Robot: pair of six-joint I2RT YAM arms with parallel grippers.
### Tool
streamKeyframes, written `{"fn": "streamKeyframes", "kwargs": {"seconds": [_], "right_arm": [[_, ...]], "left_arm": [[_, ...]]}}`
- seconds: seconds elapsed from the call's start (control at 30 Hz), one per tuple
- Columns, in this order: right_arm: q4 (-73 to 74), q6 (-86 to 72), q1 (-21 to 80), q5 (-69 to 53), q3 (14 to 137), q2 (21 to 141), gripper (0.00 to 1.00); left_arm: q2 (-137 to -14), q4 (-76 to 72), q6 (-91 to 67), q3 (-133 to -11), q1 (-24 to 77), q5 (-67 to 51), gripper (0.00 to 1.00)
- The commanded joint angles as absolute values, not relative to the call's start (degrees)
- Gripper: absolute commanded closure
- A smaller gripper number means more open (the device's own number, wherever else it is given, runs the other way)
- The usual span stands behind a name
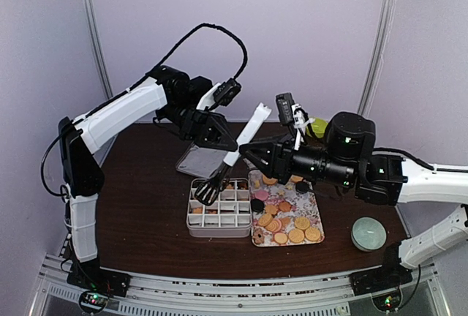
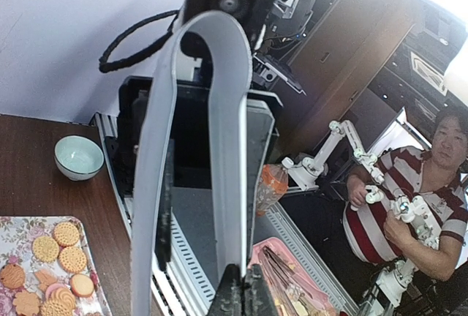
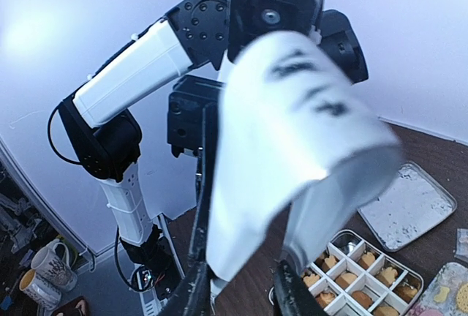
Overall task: Pack the cookies
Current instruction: Pass from the left arm to the right
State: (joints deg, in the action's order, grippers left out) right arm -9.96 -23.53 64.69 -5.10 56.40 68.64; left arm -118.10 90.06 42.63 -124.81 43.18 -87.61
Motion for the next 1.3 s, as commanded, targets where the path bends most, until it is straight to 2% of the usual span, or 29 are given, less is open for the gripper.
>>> {"fn": "streamKeyframes", "kwargs": {"seconds": [0.0,0.13,0.2,0.27,0.33,0.53,0.8,0.93,1.1,1.2,1.23,1.27], "right_arm": [[-13.77,-23.18,64.84,-4.81,58.34,70.4,0.74],[-15.1,-23.43,65.22,-4.82,58.12,70.93,0.79],[-15.72,-23.9,65.22,-7.34,57.27,70.26,0.74],[-16.49,-24.25,65.22,-9.76,55.56,68.64,0.63],[-15.71,-24.31,65.22,-8.93,53.53,66.55,0.56],[-14.95,-23.34,65.13,-4.02,48.54,61.41,0.55],[-13.93,-20.44,65.12,-5.69,55.79,67.23,0.62],[-13.47,-19.87,65.11,-5.6,58.28,70.05,0.69],[-14.14,-19.77,65.04,-5.12,58.97,71.84,0.82],[-14.36,-19.65,65.09,-4.63,58.84,71.69,1.0],[-14.14,-19.54,65.08,-4.05,58.69,71.31,1.0],[-13.82,-19.46,65.1,-3.37,58.51,70.88,1.0]], "left_arm": [[-115.07,90.44,41.87,-125.62,44.38,-94.74,1.0],[-114.8,90.44,41.29,-126.56,44.38,-94.75,1.0],[-114.32,90.36,41.13,-126.78,44.38,-94.75,1.0],[-113.95,90.35,41.18,-126.74,44.38,-94.75,1.0],[-113.68,90.35,41.05,-126.5,44.38,-94.75,1.0],[-113.54,90.35,41.02,-126.04,44.51,-94.75,1.0],[-113.55,89.48,39.56,-126.82,45.3,-94.75,1.0],[-113.55,88.69,38.61,-127.0,45.66,-94.75,1.0],[-113.42,88.51,38.07,-127.41,45.7,-94.79,1.0],[-113.29,88.03,37.33,-127.62,45.7,-94.76,1.0],[-113.29,87.45,36.93,-127.62,45.7,-94.77,1.0],[-113.29,87.03,36.84,-127.57,45.58,-94.73,0.93]]}}
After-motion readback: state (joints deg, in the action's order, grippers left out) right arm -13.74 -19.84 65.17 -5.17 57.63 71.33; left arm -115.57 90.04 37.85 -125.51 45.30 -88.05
